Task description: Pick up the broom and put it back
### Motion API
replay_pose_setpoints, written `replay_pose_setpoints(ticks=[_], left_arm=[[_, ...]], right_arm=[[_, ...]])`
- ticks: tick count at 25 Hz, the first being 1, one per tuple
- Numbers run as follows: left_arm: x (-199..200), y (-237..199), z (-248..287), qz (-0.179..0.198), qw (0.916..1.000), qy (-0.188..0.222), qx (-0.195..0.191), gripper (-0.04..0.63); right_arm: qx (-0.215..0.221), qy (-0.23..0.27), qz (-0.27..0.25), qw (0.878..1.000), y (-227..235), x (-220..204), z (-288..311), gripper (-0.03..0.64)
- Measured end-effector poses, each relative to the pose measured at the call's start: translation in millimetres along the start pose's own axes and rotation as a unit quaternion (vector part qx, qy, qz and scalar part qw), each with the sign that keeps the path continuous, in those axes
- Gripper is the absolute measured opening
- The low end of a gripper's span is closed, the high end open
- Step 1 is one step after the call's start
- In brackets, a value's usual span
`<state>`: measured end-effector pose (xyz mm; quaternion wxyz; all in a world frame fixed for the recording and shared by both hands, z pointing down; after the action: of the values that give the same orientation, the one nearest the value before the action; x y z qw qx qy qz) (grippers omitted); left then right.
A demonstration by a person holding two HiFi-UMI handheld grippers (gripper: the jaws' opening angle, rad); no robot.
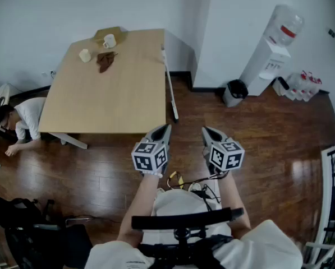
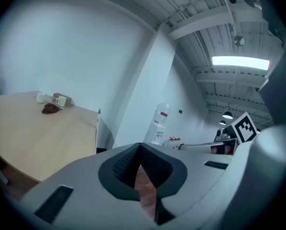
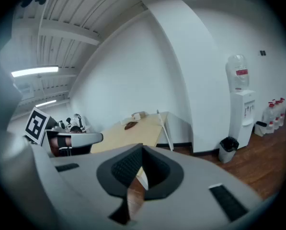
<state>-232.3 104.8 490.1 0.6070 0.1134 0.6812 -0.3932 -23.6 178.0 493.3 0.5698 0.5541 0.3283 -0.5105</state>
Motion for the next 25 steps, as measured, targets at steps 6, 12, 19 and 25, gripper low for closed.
replay_pose_setpoints(ticks=[6, 12, 19, 25], left_arm=[[-5.9, 2.6, -1.0, 0.000, 1.0000, -0.003, 0.002, -0.011], [-13.3, 8.4, 2.9, 0.000, 0.9999, -0.016, 0.004, -0.011], [-26.3, 30.1, 22.2, 0.005, 0.9996, -0.025, 0.015, -0.011], [-33.3, 52.1, 38.7, 0.014, 0.9989, -0.020, 0.041, -0.011]], right_arm=[[-0.002, -0.003, 0.001, 1.000, 4.6, -3.8, -4.5, 0.008], [-0.009, -0.009, 0.015, 1.000, 15.6, -10.5, -10.8, 0.008], [0.003, -0.015, 0.032, 0.999, 46.0, -14.0, -16.9, 0.008], [0.024, -0.014, 0.038, 0.999, 78.8, -7.2, -23.5, 0.008]])
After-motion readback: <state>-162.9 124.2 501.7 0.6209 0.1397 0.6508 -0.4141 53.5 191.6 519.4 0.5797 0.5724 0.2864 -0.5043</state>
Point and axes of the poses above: the fingertips, and each gripper's own axes: z forward along the fingers, y to its right, x out of its top, the point moved 8 cm from there along -z, backward along the fingers, and after that the axes turned 15 degrees about y, right-handed, at the moved point
